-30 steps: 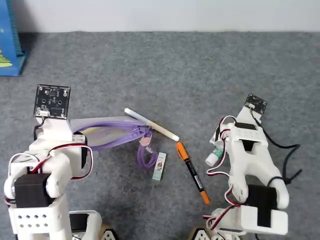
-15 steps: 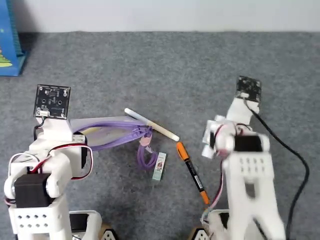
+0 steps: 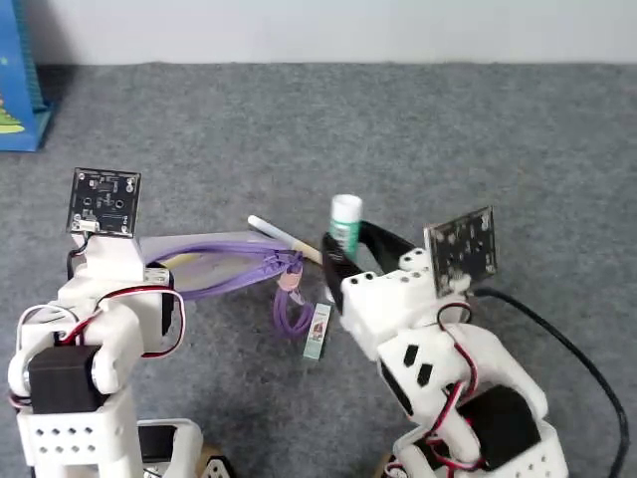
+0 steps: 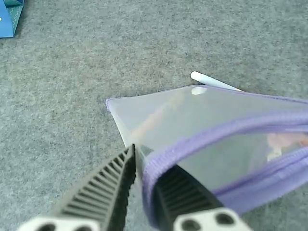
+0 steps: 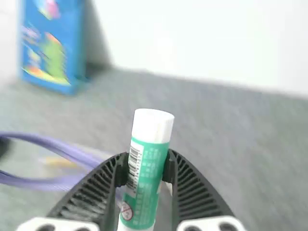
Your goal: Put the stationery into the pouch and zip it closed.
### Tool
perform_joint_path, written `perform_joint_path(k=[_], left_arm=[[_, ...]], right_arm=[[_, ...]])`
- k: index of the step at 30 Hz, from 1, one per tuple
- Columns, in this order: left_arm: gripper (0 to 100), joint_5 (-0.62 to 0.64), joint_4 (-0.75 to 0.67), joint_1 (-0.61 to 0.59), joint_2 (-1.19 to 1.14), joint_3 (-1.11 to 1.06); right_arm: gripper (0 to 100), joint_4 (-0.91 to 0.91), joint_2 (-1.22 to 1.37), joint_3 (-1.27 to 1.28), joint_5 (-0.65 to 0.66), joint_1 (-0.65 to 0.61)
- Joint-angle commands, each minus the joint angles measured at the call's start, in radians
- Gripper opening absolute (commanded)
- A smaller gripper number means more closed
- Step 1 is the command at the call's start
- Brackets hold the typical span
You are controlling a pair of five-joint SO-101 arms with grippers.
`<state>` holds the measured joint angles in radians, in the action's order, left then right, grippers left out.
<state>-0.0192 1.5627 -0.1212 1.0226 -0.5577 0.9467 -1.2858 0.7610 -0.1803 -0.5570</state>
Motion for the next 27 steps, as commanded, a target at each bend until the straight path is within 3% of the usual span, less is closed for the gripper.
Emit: perform_joint_path(k=[1,11,20,27], left_arm=[[1,0.006,-0.002,0.002,-0.011,0.022],[1,0.006,-0.002,0.002,-0.011,0.022],[1,0.006,-0.002,0.002,-0.011,0.022],[1,0.006,-0.002,0.002,-0.011,0.021]], right_arm=[[0.8,-0.160,-0.015,-0.012,0.014,-0.087],[0.8,-0.687,-0.013,0.269,0.071,-0.229],[0.8,-0.885,0.004,0.413,0.086,-0.300],[0.8,-1.142,0.217,0.460,0.087,-0.298]])
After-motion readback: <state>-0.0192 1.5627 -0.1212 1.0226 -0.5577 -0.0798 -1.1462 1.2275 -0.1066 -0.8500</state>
